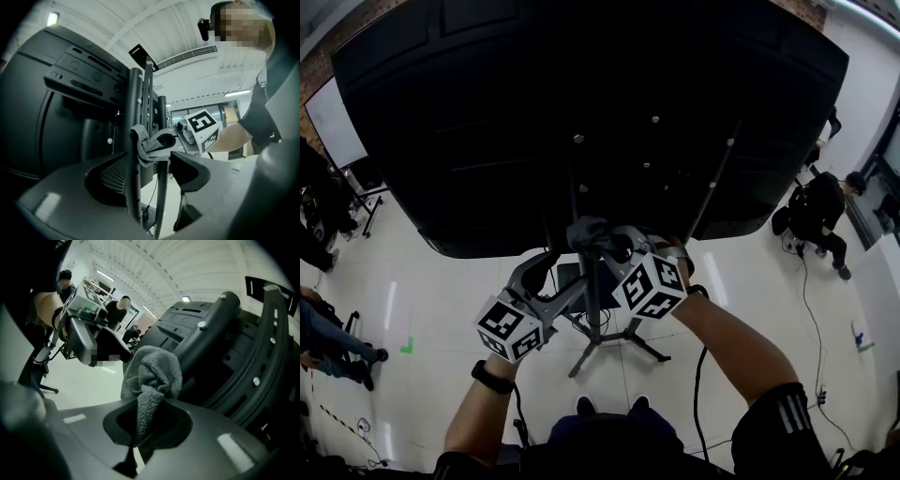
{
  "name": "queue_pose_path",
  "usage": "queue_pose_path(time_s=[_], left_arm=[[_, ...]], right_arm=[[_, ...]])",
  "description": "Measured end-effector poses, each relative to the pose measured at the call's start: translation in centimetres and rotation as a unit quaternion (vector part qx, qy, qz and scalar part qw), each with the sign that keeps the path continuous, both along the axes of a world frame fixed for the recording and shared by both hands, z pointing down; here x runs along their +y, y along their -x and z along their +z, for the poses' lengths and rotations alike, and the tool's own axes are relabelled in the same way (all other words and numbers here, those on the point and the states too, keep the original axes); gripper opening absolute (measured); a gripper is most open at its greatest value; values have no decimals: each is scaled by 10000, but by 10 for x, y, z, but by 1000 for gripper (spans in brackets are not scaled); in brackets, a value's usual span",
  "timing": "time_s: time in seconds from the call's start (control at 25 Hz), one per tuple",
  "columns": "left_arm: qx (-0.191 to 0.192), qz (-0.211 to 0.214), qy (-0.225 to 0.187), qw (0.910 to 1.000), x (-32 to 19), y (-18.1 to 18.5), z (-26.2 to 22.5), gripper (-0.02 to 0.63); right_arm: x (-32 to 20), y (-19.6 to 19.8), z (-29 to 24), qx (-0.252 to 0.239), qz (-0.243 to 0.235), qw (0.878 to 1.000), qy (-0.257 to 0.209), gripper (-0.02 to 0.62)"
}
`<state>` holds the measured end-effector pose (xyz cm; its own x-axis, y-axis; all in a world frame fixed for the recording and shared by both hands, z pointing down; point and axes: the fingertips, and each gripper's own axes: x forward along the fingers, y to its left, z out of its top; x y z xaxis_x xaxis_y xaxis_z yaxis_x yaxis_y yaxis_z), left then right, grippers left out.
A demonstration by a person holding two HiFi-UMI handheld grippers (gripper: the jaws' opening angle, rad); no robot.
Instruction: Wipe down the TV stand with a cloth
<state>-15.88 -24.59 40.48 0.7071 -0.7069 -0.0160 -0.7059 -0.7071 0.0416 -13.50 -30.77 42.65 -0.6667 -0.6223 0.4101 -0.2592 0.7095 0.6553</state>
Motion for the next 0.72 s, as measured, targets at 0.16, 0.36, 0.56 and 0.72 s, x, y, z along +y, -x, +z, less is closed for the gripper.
queue_pose_path(time_s=[0.16,0.36,0.56,0.72], left_arm=[[-29,131,218,9997,0,3,19,308],[16,378,439,9983,1,6,52,308],[-32,468,668,9967,1,8,81,308],[-51,436,861,9953,2,9,104,308]], right_arm=[[-1,4,25,69,127,9997,200,29],[6,7,55,155,278,9985,452,29],[13,18,92,244,277,9965,747,29],[15,21,115,273,256,9952,909,29]])
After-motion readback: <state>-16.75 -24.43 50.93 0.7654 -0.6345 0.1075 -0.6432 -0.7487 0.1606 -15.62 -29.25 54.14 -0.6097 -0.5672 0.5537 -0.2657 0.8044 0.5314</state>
